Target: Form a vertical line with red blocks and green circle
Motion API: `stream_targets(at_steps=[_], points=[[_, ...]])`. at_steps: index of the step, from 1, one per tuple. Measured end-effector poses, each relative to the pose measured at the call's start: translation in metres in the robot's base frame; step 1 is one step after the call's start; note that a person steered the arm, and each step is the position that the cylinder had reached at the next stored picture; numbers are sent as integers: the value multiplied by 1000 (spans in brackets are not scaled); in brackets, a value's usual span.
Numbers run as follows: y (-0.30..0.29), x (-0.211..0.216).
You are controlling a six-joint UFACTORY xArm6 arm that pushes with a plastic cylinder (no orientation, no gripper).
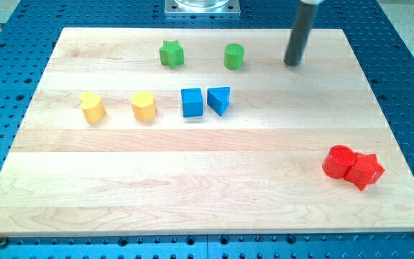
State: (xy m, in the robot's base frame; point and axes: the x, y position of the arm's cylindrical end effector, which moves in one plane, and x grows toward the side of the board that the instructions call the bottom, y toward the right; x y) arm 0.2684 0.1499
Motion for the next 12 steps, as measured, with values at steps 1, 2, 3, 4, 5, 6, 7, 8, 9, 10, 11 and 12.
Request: stream_targets(at_steps=[1, 2, 3, 4, 5, 6, 7, 8, 9, 10, 11, 12], points=[[-76, -26], [-56, 17], [17, 56], [-8, -9], [-64, -24], [-94, 2], [-94, 24], [-124, 42], [-37, 75], [27, 132], [2, 68], [-19, 38]])
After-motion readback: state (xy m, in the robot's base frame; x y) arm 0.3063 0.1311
